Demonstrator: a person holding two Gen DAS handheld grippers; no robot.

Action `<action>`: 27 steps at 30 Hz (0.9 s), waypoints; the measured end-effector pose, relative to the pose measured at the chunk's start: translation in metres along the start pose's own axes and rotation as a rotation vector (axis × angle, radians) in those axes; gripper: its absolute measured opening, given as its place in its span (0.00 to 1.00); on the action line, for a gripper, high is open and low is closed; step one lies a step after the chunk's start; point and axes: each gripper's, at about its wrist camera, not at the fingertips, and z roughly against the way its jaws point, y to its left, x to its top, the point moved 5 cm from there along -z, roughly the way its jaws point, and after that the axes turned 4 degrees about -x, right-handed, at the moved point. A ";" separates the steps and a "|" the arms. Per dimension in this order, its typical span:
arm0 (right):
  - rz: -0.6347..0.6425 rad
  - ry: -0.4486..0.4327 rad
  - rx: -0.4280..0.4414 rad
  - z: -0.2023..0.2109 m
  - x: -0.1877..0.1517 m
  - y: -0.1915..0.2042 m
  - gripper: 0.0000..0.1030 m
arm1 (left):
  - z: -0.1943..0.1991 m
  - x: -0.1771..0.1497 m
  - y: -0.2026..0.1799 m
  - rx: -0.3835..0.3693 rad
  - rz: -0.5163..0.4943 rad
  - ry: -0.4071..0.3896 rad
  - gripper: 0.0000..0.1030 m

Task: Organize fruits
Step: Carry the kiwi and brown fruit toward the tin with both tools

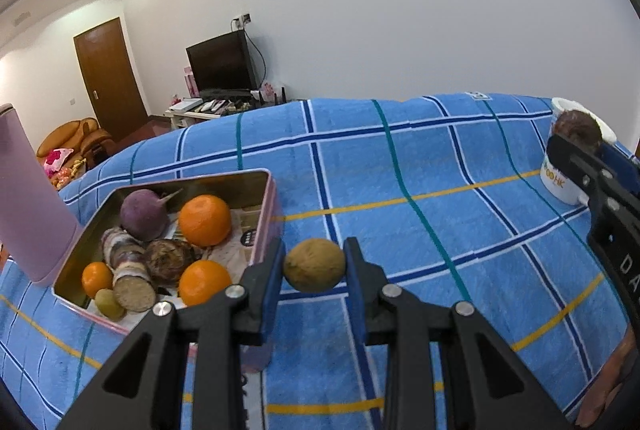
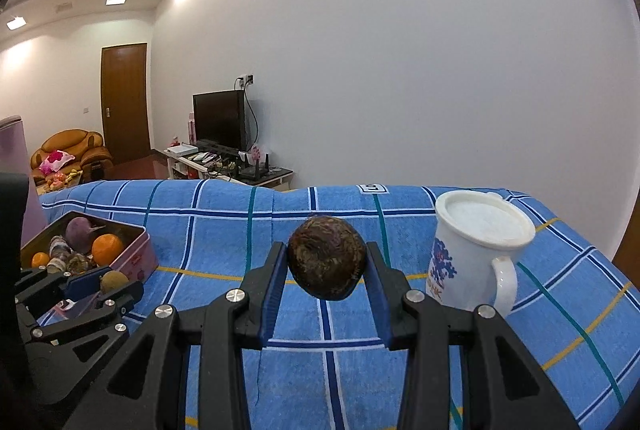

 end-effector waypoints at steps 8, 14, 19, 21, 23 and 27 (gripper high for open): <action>-0.014 -0.004 -0.018 0.017 -0.006 0.000 0.39 | 0.014 -0.011 0.007 0.007 -0.118 -0.019 0.31; -0.017 -0.002 -0.033 0.028 -0.009 0.006 0.39 | 0.026 -0.017 0.025 -0.027 -0.101 -0.034 0.31; -0.023 0.004 -0.043 0.035 -0.013 0.013 0.39 | 0.030 -0.018 0.036 -0.055 -0.077 -0.051 0.31; -0.019 0.005 -0.045 0.038 -0.013 0.019 0.39 | 0.033 -0.018 0.040 -0.065 -0.063 -0.069 0.31; -0.013 0.005 -0.049 0.040 -0.014 0.024 0.39 | 0.036 -0.018 0.043 -0.068 -0.057 -0.088 0.31; -0.011 0.009 -0.046 0.043 -0.015 0.035 0.39 | 0.045 -0.018 0.052 -0.054 -0.063 -0.128 0.31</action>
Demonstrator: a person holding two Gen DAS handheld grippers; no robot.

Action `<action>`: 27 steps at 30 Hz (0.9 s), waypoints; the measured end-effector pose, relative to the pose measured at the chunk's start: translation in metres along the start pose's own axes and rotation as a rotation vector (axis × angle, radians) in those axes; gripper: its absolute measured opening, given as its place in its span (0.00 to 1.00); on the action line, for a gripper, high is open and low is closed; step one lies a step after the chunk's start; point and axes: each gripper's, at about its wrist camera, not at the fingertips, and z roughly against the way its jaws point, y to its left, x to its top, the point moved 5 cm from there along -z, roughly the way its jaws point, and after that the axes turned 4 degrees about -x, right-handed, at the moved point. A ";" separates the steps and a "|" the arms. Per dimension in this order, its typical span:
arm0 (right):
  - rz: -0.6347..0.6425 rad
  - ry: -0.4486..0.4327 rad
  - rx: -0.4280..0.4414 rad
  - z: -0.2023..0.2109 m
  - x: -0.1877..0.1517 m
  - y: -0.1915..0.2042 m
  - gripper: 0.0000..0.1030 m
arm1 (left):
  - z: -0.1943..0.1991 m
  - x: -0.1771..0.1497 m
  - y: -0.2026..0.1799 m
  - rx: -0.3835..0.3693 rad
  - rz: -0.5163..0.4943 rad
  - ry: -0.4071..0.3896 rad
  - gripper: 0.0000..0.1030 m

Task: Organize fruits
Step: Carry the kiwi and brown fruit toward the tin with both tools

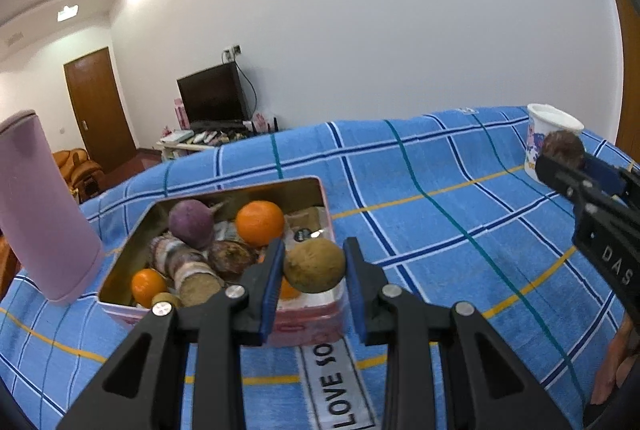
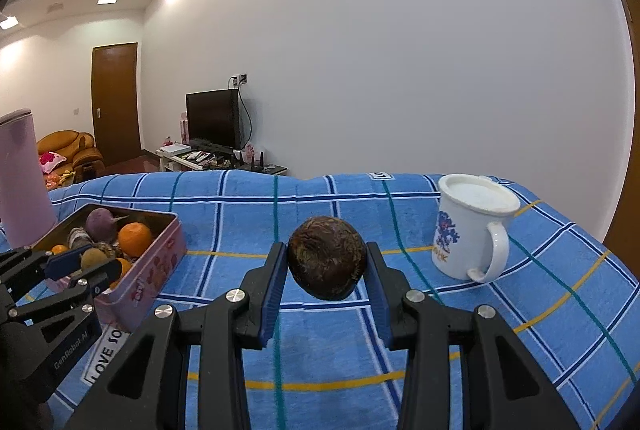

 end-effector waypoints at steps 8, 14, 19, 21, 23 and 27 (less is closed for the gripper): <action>0.020 -0.011 0.009 0.009 -0.001 0.021 0.39 | 0.003 0.000 0.006 -0.002 0.007 -0.006 0.31; 0.015 -0.011 0.026 0.016 -0.004 0.030 0.39 | 0.006 -0.002 0.009 -0.003 0.015 -0.011 0.31; 0.016 -0.011 0.050 0.022 -0.005 0.038 0.39 | 0.011 -0.003 0.012 -0.002 0.016 -0.018 0.31; 0.018 -0.013 0.055 0.024 -0.006 0.041 0.39 | 0.012 -0.004 0.014 -0.002 0.017 -0.021 0.31; 0.016 -0.012 0.060 0.025 -0.006 0.043 0.39 | 0.014 -0.005 0.016 -0.002 0.019 -0.022 0.31; 0.012 -0.009 0.069 0.028 -0.008 0.047 0.39 | 0.018 -0.007 0.019 -0.006 0.019 -0.024 0.31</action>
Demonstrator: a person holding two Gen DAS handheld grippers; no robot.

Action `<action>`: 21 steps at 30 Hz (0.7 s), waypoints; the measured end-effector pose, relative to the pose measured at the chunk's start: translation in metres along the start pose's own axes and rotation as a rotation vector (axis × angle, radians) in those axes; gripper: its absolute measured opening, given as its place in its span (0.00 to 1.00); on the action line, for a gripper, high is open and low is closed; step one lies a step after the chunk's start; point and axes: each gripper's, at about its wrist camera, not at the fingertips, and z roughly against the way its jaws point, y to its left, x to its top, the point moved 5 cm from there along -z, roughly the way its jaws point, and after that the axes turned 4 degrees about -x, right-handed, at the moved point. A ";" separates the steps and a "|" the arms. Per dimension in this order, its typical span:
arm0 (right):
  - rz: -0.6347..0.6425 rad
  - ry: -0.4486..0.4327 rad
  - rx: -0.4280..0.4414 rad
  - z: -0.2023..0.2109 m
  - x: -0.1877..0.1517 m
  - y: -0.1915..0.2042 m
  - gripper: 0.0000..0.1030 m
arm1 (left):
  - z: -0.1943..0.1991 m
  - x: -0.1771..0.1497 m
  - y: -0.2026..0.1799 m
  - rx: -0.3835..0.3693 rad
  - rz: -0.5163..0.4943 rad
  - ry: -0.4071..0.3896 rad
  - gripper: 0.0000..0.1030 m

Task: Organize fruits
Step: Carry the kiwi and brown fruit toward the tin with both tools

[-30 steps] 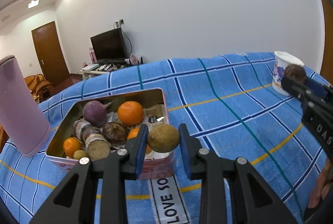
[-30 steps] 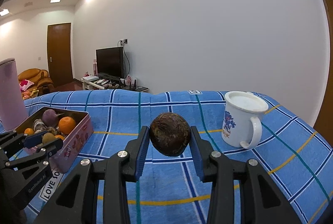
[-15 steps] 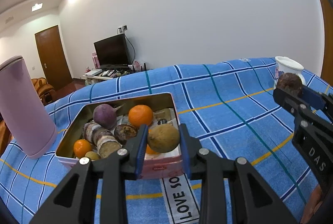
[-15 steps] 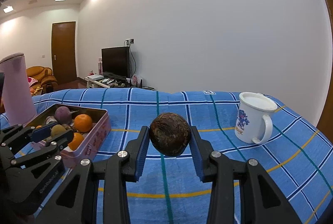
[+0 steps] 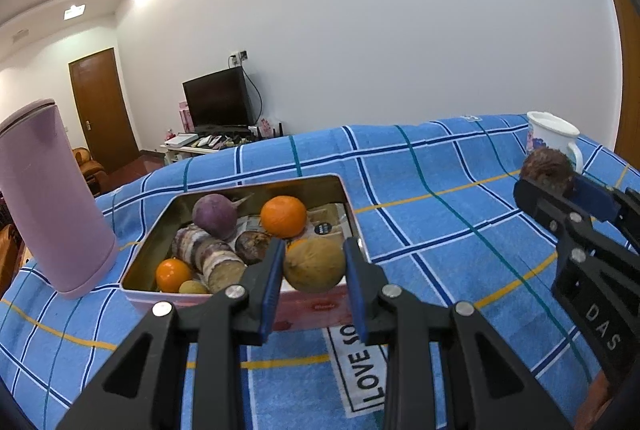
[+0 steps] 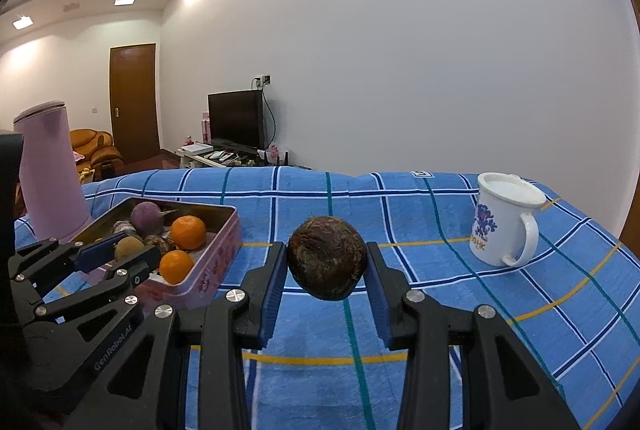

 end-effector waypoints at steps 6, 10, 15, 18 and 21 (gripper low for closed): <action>0.013 -0.003 0.013 0.004 -0.001 0.013 0.39 | 0.003 -0.003 0.010 0.003 0.011 0.001 0.31; 0.014 0.002 0.029 0.006 -0.002 0.022 0.39 | 0.004 -0.004 0.017 0.012 0.022 0.002 0.31; 0.023 0.003 0.042 0.008 -0.003 0.035 0.39 | 0.004 -0.005 0.030 0.020 0.041 0.007 0.31; 0.028 0.007 0.053 0.007 -0.003 0.043 0.39 | 0.004 -0.007 0.038 0.030 0.054 0.014 0.31; 0.036 0.010 0.066 0.006 -0.002 0.053 0.39 | 0.004 -0.009 0.048 0.041 0.067 0.018 0.31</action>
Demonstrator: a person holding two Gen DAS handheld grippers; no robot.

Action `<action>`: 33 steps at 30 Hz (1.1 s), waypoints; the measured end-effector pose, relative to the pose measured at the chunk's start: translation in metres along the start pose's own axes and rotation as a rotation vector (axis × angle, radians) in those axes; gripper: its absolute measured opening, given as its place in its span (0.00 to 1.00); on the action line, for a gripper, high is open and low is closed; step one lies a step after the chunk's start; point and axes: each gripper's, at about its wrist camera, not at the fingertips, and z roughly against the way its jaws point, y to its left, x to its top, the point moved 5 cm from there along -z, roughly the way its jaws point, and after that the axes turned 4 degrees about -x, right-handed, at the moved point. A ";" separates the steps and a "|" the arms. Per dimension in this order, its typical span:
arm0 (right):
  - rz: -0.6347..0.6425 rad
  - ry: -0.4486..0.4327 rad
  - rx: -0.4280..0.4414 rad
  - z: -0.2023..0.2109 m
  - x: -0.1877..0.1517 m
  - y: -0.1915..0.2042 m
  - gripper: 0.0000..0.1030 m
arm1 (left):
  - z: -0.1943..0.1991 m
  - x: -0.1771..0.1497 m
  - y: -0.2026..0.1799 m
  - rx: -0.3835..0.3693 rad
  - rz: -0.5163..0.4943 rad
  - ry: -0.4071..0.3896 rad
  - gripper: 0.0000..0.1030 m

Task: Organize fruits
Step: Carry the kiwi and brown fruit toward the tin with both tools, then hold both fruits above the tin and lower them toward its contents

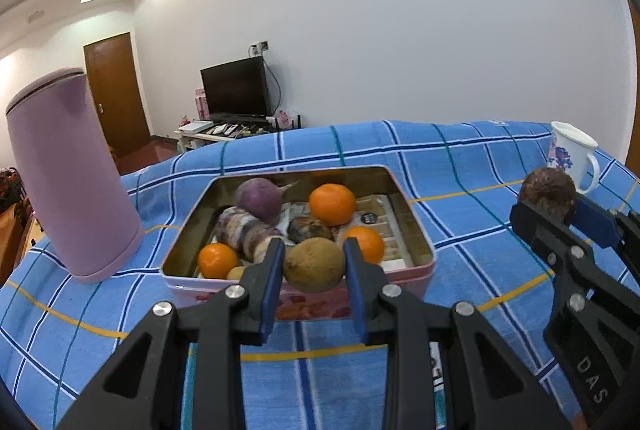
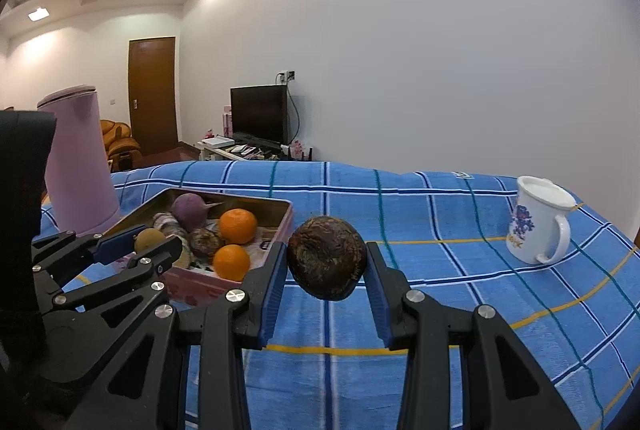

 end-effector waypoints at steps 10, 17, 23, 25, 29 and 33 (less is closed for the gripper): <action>0.038 0.003 0.052 -0.006 0.002 0.038 0.39 | -0.002 -0.003 0.038 0.057 0.055 0.011 0.31; 0.059 -0.001 0.082 -0.012 0.005 0.058 0.39 | -0.006 -0.003 0.058 0.099 0.096 0.022 0.31; 0.075 0.000 0.100 -0.023 0.010 0.072 0.39 | -0.010 -0.003 0.067 0.117 0.120 0.031 0.31; 0.084 -0.006 0.104 -0.026 0.012 0.076 0.39 | -0.010 -0.003 0.069 0.119 0.124 0.032 0.31; 0.112 -0.015 0.117 -0.033 0.016 0.086 0.39 | -0.012 -0.003 0.073 0.122 0.134 0.035 0.31; 0.114 -0.024 0.123 -0.039 0.019 0.089 0.40 | -0.014 -0.003 0.076 0.121 0.141 0.042 0.31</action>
